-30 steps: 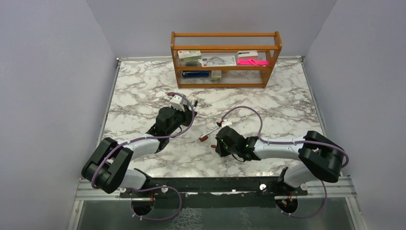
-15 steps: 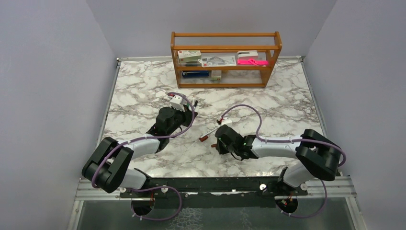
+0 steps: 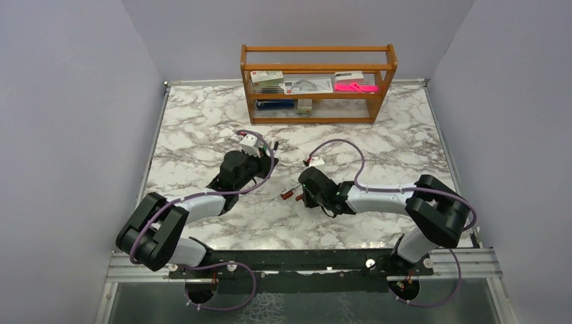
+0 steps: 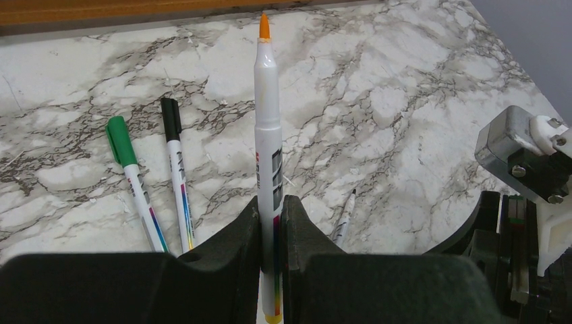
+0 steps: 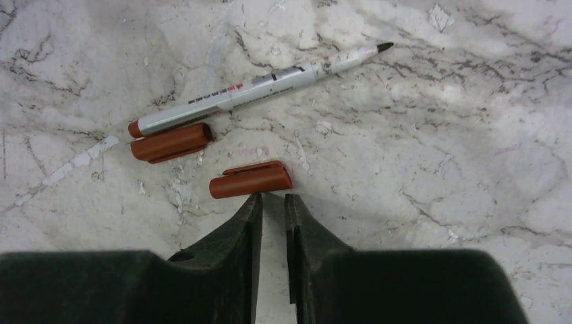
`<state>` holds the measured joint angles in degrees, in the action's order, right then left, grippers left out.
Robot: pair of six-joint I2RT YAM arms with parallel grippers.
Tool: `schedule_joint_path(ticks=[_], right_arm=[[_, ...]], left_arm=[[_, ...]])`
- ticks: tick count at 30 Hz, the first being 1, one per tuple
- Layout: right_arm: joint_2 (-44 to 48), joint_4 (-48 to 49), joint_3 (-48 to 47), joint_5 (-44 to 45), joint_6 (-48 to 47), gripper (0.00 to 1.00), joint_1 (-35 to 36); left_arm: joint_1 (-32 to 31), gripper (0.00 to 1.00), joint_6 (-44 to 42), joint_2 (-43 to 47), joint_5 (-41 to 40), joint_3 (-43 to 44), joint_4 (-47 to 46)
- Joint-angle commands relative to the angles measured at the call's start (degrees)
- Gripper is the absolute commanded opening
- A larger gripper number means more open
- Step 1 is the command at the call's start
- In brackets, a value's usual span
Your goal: Insert the pens into the pen caps
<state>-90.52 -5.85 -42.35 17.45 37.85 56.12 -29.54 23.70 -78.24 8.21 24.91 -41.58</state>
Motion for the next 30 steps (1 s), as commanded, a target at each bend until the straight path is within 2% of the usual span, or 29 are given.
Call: schedule_joint_path(ticks=[1,7,9,12,17,18,20,25,30], right_arm=[[-1.23,-1.78,-2.95,3.17,-0.76,0.23,-0.42],[2.49,0.04,-2.92,2.55,-0.28,0.46,-0.43],[1.69,-0.34,-3.7,2.75,0.05,0.5,-0.42],[-0.31,-1.71,-5.26,3.47,1.94,0.52,-0.35],[-1.33,-5.29,-6.47,8.73,10.06,0.5,1.1],[-1.26,-6.78,-6.63,10.19,12.49,0.51,1.58],[-2.0,-10.73,-7.95,14.37,17.17,0.59,2.28],[-10.06,-26.11,-17.63,17.86,25.11,0.6,2.7],[-14.91,-30.76,-22.63,17.39,27.94,0.56,3.96]], left_arm=[[0.45,0.0,0.47,-0.66,1.45,-0.07,-2.08],[0.54,0.0,0.61,-0.67,1.43,-0.08,-2.15],[0.53,0.0,0.69,-0.74,1.55,-0.09,-2.35],[0.56,0.0,0.64,-0.52,1.56,-0.16,-2.29],[0.67,0.0,0.55,-0.1,1.29,-0.44,-2.29],[0.71,0.0,0.55,-0.13,1.33,-0.45,-2.34],[0.71,0.0,0.64,-0.27,1.45,-0.36,-2.3],[0.71,0.0,0.98,-1.11,2.03,0.08,-2.38],[0.8,0.0,0.97,-1.42,2.3,0.15,-2.37]])
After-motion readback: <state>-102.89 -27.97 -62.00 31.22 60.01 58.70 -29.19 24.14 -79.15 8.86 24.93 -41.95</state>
